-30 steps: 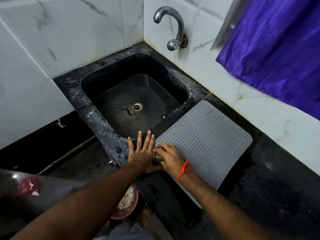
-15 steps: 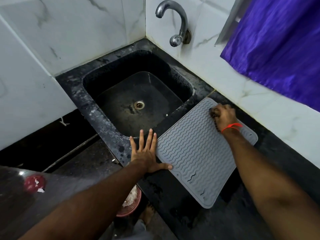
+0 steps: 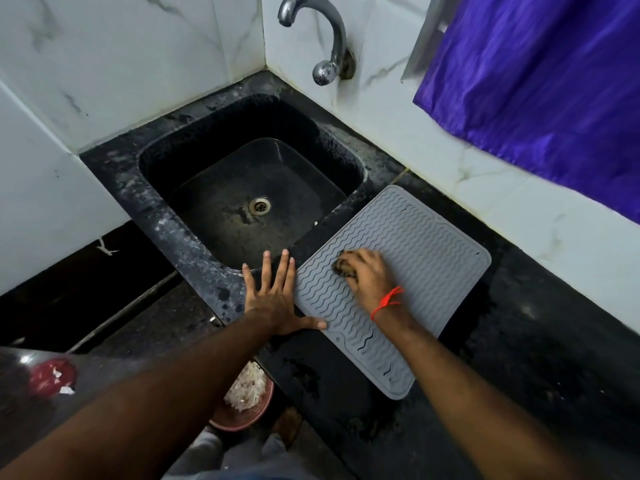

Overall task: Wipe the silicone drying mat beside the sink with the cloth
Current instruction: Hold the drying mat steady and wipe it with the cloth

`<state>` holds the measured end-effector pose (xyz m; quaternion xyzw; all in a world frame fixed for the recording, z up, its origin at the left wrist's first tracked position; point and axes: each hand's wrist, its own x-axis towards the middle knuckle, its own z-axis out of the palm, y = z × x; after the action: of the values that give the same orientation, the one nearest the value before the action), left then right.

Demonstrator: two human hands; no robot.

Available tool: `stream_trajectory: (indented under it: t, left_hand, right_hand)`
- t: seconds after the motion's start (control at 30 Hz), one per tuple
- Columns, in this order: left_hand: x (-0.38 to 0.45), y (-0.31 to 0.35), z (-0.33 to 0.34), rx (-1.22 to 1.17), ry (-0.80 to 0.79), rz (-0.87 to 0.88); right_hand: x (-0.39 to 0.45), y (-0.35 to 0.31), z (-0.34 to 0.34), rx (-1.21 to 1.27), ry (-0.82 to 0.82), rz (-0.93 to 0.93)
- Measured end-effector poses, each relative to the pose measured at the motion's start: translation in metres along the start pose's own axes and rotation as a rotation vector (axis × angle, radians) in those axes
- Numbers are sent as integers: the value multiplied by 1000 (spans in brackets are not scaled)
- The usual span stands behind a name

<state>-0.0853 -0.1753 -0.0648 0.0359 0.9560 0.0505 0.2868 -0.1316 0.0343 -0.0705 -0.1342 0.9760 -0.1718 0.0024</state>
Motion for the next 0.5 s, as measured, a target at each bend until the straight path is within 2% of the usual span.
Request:
stream_trajectory:
  t: [0.17,0.27,0.37,0.5]
  left_hand:
    - [-1,0,3,88,30,7]
    - [-3,-1,1,160,10,27]
    - [-3,-4,-8,148,-90,45]
    - [3,-13,-17,44,-177,118]
  right_hand:
    - [-48,-56,14,104,-87,-201]
    - [-60,-69,12,192,-186,-241]
    - [-45,-56,-8,339,-265,-156]
    - [-19,-35,-19,229,-68,57]
